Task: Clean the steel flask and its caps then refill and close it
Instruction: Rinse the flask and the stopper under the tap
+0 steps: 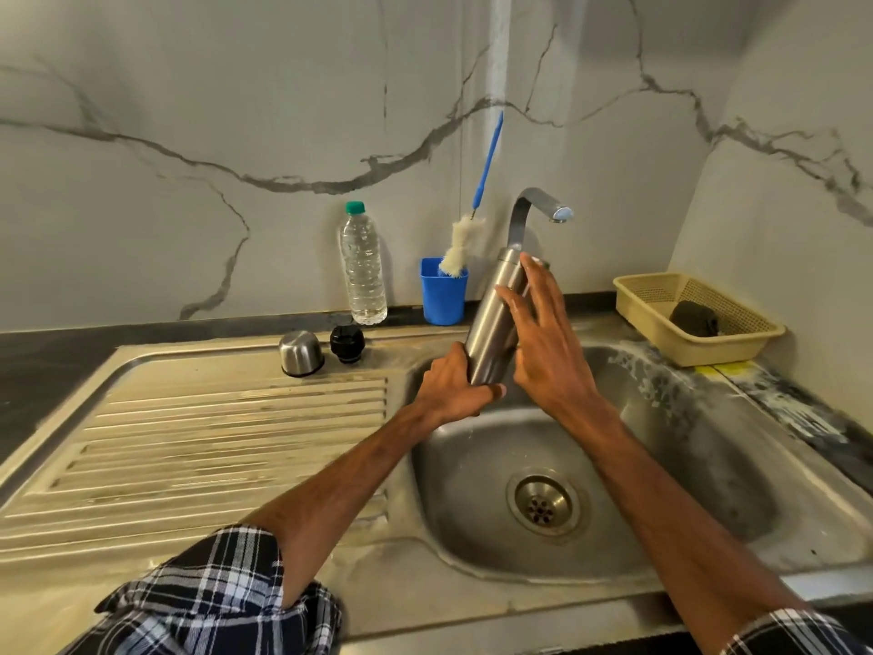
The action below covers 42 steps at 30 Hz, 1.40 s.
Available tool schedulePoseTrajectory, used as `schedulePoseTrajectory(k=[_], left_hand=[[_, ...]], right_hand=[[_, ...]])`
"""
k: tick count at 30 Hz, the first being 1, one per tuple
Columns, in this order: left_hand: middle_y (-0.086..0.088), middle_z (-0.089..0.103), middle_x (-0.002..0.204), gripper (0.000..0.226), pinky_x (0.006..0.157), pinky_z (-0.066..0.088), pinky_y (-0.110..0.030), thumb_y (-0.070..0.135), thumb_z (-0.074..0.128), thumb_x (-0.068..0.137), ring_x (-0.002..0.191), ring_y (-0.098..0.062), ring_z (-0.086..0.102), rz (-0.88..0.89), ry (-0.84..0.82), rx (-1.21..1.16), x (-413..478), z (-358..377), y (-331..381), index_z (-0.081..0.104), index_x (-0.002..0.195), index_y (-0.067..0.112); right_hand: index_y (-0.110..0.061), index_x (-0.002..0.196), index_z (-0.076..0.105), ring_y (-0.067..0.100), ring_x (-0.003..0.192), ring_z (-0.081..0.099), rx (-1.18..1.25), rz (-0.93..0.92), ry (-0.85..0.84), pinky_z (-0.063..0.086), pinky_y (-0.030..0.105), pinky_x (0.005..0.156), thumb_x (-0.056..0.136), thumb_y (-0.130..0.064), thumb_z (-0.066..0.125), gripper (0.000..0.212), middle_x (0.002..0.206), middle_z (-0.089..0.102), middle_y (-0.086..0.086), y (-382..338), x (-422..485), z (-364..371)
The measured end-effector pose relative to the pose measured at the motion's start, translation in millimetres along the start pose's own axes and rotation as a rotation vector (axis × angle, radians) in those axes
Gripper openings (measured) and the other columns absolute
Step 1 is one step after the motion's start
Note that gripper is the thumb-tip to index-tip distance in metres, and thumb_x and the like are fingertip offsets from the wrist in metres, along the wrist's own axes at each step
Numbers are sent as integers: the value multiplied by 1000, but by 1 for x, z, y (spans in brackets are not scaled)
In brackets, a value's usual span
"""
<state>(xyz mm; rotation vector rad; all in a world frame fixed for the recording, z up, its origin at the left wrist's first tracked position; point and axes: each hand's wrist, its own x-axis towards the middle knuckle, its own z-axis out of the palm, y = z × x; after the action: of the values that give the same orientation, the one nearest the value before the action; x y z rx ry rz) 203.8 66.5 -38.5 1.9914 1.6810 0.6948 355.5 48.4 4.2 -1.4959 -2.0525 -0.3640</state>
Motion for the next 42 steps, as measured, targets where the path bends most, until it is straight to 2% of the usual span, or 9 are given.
schedulePoseTrajectory(k=[4, 7, 11, 16, 20, 27, 30, 34, 42], left_hand=[[-1, 57, 110, 65, 47, 42, -9, 39, 81, 82, 72, -4, 55, -28, 38, -74, -5, -2, -5, 45, 129, 11], [-1, 59, 108, 67, 48, 49, -11, 35, 83, 81, 69, -5, 62, -29, 51, -162, -8, -3, -6, 44, 129, 9], [1, 64, 104, 67, 60, 60, -26, 40, 84, 77, 73, -11, 70, -15, 95, -203, -14, -4, -6, 45, 124, 14], [7, 63, 103, 65, 62, 62, -29, 36, 82, 81, 78, -7, 70, 97, 128, -268, -30, -9, -7, 47, 129, 10], [0, 64, 114, 68, 62, 52, -15, 31, 81, 83, 86, -12, 67, 173, 82, -179, -37, -26, -15, 43, 134, 8], [-3, 54, 141, 72, 105, 45, -39, 41, 79, 85, 128, -22, 51, 238, 57, 61, -40, -94, -49, 45, 142, 14], [-1, 61, 133, 56, 103, 48, -40, 27, 80, 85, 122, -20, 57, 207, 185, 37, -48, -105, -84, 55, 134, 17], [1, 69, 121, 40, 98, 51, -38, 16, 79, 84, 115, -19, 63, 175, 297, 6, -53, -110, -111, 63, 121, 16], [-4, 68, 125, 33, 88, 52, -37, 16, 70, 87, 114, -24, 60, 16, 416, 27, -44, -131, -125, 67, 119, 20]], right_hand=[[-21, 155, 28, 23, 151, 21, 349, 99, 107, 41, 40, 112, 81, 8, 72, 91, 167, 5, 4, -3, -4, 7], [-20, 152, 28, 16, 133, 50, 661, 292, 84, 48, 34, 107, 85, 2, 72, 84, 152, 42, 4, -9, -5, 13], [-16, 147, 41, 19, 124, 60, 1136, 546, -94, 51, 32, 100, 95, -12, 65, 58, 140, 58, 5, -17, 0, 13], [-20, 146, 38, 0, 98, 57, 984, 487, -168, 44, 7, 67, 75, -32, 88, 88, 119, 54, -13, -32, -2, 10], [-18, 141, 42, -2, 90, 61, 1036, 528, -151, 46, 9, 67, 70, -28, 91, 87, 111, 58, -13, -46, 2, 6], [-16, 138, 44, -1, 92, 60, 894, 432, 30, 51, 18, 85, 70, -27, 92, 84, 113, 58, -12, -64, 38, -27], [-15, 137, 44, -2, 92, 60, 894, 447, 72, 47, 13, 82, 71, -23, 91, 82, 114, 58, -12, -68, 41, -25], [-14, 140, 44, 19, 115, 63, 825, 508, -90, 51, 32, 96, 68, -21, 92, 88, 130, 63, 4, -76, 24, 8], [-13, 137, 44, 9, 99, 59, 785, 396, 21, 46, 13, 79, 68, -26, 92, 85, 121, 61, -4, -116, 73, 4]])
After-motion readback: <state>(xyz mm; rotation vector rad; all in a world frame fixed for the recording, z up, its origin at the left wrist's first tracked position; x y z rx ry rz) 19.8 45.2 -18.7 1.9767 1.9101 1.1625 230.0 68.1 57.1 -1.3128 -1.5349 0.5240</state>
